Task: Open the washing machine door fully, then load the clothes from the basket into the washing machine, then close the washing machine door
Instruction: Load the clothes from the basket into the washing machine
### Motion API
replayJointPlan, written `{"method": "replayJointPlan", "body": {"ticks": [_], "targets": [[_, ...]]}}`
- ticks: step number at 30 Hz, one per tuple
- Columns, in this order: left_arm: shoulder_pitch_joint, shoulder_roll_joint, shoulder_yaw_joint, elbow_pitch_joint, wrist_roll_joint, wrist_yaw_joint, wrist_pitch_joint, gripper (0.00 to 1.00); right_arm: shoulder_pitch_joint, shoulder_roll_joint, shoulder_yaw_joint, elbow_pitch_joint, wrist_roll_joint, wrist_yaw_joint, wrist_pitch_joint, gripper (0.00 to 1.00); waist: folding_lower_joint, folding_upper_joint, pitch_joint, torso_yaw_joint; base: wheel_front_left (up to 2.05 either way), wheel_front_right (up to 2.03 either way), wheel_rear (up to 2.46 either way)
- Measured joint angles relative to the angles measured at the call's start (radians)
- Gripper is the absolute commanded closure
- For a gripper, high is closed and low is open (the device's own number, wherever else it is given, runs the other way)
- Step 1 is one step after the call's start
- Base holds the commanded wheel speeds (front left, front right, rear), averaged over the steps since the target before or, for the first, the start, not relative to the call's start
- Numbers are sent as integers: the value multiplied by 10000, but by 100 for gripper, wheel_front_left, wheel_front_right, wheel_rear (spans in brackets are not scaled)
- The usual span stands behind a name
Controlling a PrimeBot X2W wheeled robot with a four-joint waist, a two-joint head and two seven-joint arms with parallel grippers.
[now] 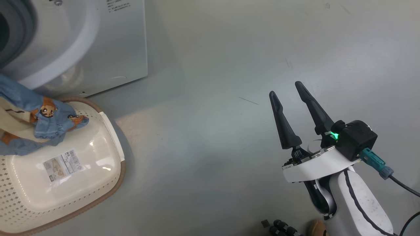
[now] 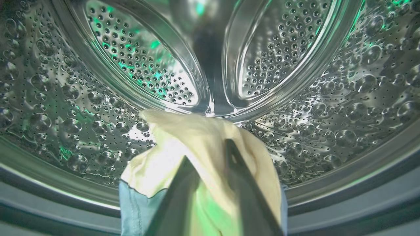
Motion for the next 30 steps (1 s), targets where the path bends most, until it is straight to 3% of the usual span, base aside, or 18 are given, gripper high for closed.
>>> {"method": "replayJointPlan", "body": {"ticks": [8, 30], "targets": [[-21, -178, -100, 945, 244, 157, 96, 0, 2, 2, -117, 111, 31, 0, 0, 0, 0, 0, -358, 123, 0, 0, 0], [736, -2282, -652, 1726, 186, 219, -1335, 0, 261, -119, -744, 320, -42, 0, 0, 0, -1, 0, -1365, 1508, 0, 0, 0]]}}
